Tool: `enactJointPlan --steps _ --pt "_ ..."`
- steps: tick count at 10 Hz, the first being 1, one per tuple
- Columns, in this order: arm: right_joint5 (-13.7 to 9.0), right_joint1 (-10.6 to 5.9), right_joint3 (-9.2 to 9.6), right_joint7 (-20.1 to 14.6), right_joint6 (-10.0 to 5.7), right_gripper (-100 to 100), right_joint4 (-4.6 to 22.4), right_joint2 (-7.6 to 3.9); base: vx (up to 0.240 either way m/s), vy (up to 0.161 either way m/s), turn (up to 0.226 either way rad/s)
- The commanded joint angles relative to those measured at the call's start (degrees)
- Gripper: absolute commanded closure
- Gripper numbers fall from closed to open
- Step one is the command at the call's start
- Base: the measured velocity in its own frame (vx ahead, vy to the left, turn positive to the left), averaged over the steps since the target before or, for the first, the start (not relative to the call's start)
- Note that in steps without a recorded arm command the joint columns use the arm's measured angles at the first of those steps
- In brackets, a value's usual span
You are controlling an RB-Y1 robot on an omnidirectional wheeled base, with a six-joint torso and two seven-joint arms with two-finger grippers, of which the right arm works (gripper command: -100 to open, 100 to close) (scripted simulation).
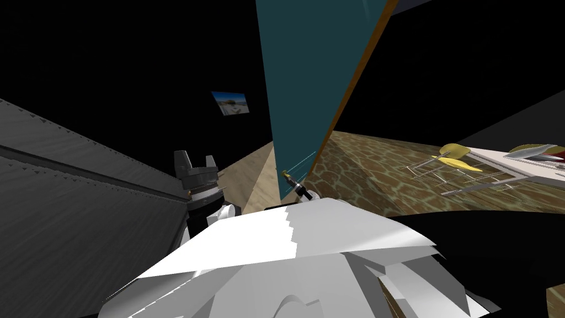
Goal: Push the door open
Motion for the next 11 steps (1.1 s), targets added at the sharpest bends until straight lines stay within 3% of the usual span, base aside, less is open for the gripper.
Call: enactJointPlan --steps 1,2,11 --pt "-1.07 -0.66 0.0 -2.86 -0.36 100 0.69 0.11 0.041 0.011 -0.025" --pt "-1.07 -0.66 0.0 -2.94 -0.36 100 0.69 0.11 0.036 0.015 -0.009" --pt "-6.01 -1.19 2.06 -16.77 -0.29 100 1.18 1.45 0.047 0.024 -0.033"
